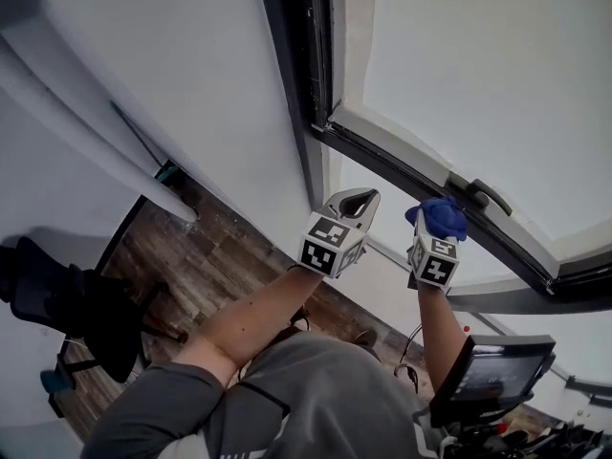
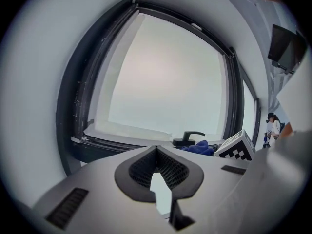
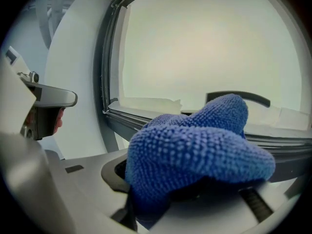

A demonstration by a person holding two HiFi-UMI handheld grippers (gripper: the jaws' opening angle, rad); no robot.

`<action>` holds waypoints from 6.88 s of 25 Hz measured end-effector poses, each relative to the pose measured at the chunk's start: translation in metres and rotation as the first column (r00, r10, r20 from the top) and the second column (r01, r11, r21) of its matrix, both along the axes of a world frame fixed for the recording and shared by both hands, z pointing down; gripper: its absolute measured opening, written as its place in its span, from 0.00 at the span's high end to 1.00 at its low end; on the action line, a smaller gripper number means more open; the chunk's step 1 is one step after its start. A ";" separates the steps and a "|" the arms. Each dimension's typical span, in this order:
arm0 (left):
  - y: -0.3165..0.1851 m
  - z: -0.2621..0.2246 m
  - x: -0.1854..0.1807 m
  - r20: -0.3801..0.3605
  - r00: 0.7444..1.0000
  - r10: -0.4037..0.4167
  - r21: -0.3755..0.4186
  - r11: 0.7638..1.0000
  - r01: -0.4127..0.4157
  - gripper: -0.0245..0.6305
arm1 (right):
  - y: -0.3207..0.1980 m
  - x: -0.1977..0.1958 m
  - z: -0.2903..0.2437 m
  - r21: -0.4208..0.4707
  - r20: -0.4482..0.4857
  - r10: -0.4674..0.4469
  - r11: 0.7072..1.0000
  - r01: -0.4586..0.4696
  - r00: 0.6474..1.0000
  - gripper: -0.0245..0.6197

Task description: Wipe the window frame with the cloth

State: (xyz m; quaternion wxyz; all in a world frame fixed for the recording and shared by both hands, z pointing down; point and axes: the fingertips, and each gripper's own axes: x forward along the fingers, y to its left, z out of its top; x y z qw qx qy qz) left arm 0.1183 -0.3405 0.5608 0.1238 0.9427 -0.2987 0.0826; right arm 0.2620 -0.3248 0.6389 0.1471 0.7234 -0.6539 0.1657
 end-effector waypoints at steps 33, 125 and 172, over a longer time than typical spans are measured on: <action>-0.110 0.006 -0.183 -0.037 0.985 -0.171 -0.012 0.985 0.171 0.96 | -0.186 -0.253 -0.018 -0.006 -0.019 -0.293 0.956 0.293 0.956 0.71; -0.108 -0.536 -0.160 -0.239 0.958 -0.161 0.487 0.834 0.261 0.96 | -0.180 -0.262 -0.691 0.601 -0.231 -0.439 0.637 0.482 0.868 0.71; -0.058 -0.391 -0.096 -0.186 0.975 -0.119 0.442 0.876 0.191 0.96 | -0.064 -0.139 -0.496 0.558 -0.118 -0.381 0.739 0.379 0.917 0.71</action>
